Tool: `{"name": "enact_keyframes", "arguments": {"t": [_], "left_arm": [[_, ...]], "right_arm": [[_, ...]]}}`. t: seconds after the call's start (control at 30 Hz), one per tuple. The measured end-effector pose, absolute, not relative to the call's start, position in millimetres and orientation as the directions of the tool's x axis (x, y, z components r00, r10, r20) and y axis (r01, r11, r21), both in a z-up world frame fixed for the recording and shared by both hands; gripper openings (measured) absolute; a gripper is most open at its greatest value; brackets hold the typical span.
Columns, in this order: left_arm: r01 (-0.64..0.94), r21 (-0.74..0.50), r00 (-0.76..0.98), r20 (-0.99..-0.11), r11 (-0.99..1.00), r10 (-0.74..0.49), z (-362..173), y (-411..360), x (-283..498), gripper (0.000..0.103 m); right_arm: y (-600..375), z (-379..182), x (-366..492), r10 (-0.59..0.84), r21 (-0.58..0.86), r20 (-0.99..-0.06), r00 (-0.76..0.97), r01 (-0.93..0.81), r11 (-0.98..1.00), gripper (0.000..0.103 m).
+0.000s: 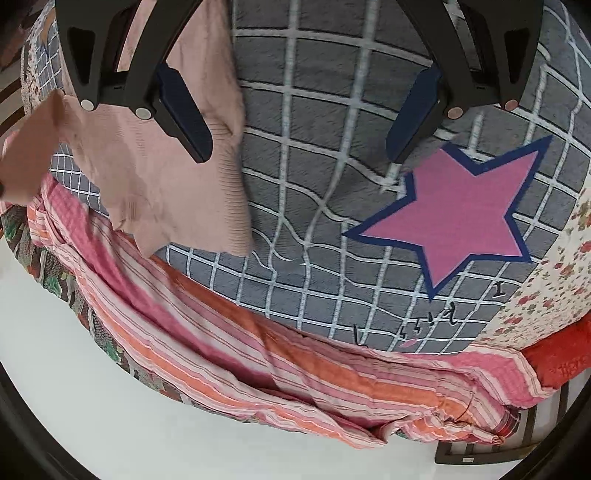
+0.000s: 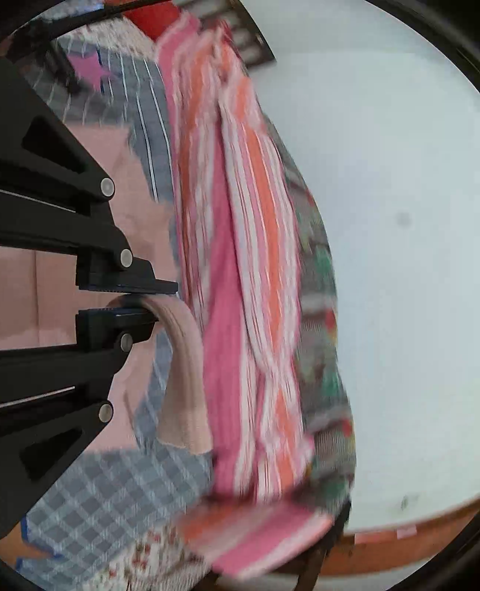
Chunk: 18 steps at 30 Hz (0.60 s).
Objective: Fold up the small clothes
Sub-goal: 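Fold the held sleeve across the sweater body with the right gripper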
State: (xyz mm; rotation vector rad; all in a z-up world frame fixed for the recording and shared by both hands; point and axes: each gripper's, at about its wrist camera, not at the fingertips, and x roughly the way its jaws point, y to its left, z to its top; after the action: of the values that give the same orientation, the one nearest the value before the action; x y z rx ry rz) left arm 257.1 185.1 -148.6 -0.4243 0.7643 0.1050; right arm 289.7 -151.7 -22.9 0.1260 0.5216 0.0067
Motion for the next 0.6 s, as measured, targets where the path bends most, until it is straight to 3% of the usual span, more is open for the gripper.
{"name": "enact_keyframes", "arguments": {"t": [0.4, 0.43, 0.5, 0.53, 0.6], "left_arm": [[-0.238, -0.355, 0.690, -0.716, 0.904, -0.100, -156, 188, 265, 0.095], [-0.234, -0.356, 0.690, -0.716, 0.905, -0.104, -156, 185, 266, 0.095], [-0.226, -0.350, 0.690, -0.717, 0.909, -0.105, -156, 180, 267, 0.095], [-0.219, -0.347, 0.690, -0.716, 0.912, -0.107, -156, 176, 268, 0.095], [-0.199, -0.350, 0.699, -0.706, 0.916, -0.118, -154, 167, 270, 0.095]], "right_arm": [[-68, -115, 343, 0.315, 0.268, -0.692, 0.650, -0.173, 0.948, 0.010], [-67, -115, 341, 0.324, 0.261, -0.692, 0.645, -0.194, 0.945, 0.017], [-69, -115, 334, 0.338, 0.248, -0.688, 0.642, -0.230, 0.941, 0.043], [-71, -112, 328, 0.361, 0.255, -0.670, 0.649, -0.256, 0.932, 0.060], [-77, -106, 317, 0.383, 0.256, -0.639, 0.667, -0.285, 0.924, 0.067]]}}
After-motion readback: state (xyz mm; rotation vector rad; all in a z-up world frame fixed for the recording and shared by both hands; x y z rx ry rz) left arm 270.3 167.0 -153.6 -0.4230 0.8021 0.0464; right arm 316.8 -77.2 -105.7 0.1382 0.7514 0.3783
